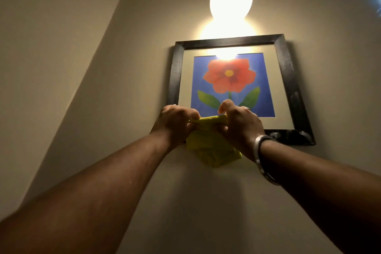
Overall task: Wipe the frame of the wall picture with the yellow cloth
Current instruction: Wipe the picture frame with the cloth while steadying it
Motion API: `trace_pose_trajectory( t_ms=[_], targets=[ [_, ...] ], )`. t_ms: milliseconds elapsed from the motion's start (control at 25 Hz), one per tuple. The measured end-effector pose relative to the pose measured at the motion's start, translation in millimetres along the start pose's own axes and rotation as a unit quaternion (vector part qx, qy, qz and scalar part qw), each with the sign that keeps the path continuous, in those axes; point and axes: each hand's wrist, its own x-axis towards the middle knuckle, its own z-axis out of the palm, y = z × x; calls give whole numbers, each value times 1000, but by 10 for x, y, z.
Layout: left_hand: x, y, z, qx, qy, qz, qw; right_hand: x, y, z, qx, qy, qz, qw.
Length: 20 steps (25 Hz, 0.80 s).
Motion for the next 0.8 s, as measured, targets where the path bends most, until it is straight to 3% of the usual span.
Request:
trace_pose_trajectory(
  t_ms=[160,320,440,600,800],
  targets=[
    [312,48,418,-14,17,-12,1000,135,147,149,-51,26,35,998],
    [100,-183,776,19,108,-37,993,-65,120,441,-146,39,-118,981],
    [36,-290,920,41,151,-60,986,-134,213,558,-141,45,-157,976],
    [70,-348,987,51,187,-59,979,-166,201,696,-94,135,-140,976],
    [67,-347,1018,63,192,-62,977,-311,261,835,-181,83,-106,974]
  ],
)
